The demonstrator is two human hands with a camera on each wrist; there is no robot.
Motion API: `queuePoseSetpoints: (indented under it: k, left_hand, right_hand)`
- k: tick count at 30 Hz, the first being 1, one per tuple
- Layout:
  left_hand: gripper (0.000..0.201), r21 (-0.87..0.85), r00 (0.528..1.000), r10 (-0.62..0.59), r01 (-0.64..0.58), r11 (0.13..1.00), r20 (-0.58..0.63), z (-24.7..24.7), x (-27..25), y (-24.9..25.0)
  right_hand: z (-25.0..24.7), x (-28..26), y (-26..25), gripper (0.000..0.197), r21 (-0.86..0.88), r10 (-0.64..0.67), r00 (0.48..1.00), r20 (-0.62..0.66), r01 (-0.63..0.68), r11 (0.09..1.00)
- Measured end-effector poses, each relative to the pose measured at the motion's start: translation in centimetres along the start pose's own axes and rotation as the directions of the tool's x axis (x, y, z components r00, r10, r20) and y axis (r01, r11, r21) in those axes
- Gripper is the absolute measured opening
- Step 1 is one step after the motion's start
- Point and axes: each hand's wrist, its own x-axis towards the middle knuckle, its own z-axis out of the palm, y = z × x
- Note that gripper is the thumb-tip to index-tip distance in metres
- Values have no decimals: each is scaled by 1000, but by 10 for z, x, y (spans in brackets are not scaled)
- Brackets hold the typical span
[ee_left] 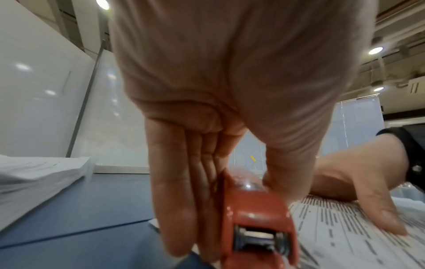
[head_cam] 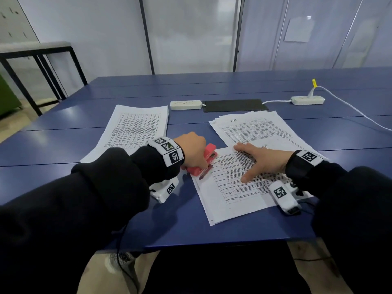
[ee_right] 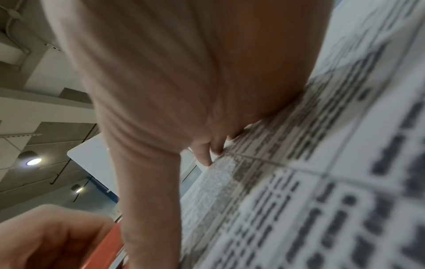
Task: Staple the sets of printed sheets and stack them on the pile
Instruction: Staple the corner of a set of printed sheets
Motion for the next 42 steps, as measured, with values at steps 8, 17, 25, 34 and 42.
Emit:
queuePoseSetpoints:
  k: [8,17,25,34,42]
  left_hand:
    - [25,77,998,53,-51,996,-21,7,-4,-7]
    - [25,87,996,79,-75,993,-38,12,-15,-17]
    - [25,57,996,75,-73,996,-38,14,-28,-22]
    - [20,-102,967,113,-139,985,-227,-12,-30,-35]
    - [28,-616,979,46,-162,771,-200,11,-9,-39]
  right_hand:
    - [-1,1,1,151,18,-11,1000,9,11,1000]
    - [1,3,5,150,39,-33,999,10,33,999]
    - [0,4,6,155,30,-24,999,21,23,999]
    - [0,-2,-63,92,553,-23,961,-275,177,814]
    - [33,18,-75,56,859,-92,995,46,8,512]
